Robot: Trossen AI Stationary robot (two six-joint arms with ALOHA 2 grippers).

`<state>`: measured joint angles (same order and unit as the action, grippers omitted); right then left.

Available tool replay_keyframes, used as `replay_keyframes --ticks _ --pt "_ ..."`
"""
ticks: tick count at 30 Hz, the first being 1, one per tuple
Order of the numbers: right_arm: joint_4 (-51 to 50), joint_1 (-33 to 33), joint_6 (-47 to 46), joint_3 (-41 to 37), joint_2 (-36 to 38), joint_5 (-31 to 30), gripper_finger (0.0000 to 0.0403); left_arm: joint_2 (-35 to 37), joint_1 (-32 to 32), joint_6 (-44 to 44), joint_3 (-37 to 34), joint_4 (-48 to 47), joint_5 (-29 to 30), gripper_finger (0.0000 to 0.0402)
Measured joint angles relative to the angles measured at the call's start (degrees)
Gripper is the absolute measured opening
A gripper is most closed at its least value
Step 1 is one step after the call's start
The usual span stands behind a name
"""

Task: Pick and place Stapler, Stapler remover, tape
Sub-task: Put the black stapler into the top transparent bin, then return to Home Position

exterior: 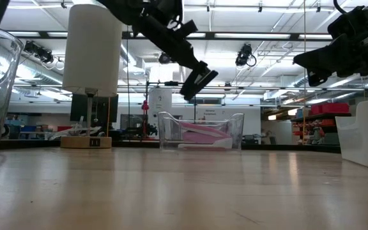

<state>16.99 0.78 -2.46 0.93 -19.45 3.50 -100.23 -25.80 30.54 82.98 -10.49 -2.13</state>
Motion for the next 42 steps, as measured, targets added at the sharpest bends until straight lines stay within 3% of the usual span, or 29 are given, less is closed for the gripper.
replay_keyframes --ticks 14,26,35,42 --pt "0.0 0.0 0.0 0.0 0.0 0.0 0.0022 -10.8 -0.1 -1.4 2.5 -6.5 0.4 0.0142" --pt "0.0 0.0 0.0 0.0 0.0 0.0 0.0022 -13.2 -0.1 -1.9 2.5 -6.3 0.6 0.0143" --pt "0.0 0.0 0.0 0.0 0.0 0.0 0.0022 -13.2 -0.1 -1.6 2.5 -6.8 2.0 0.0211" --pt "0.0 0.0 0.0 0.0 0.0 0.0 0.0022 -13.2 -0.1 -1.4 2.5 -7.1 2.3 0.0226"
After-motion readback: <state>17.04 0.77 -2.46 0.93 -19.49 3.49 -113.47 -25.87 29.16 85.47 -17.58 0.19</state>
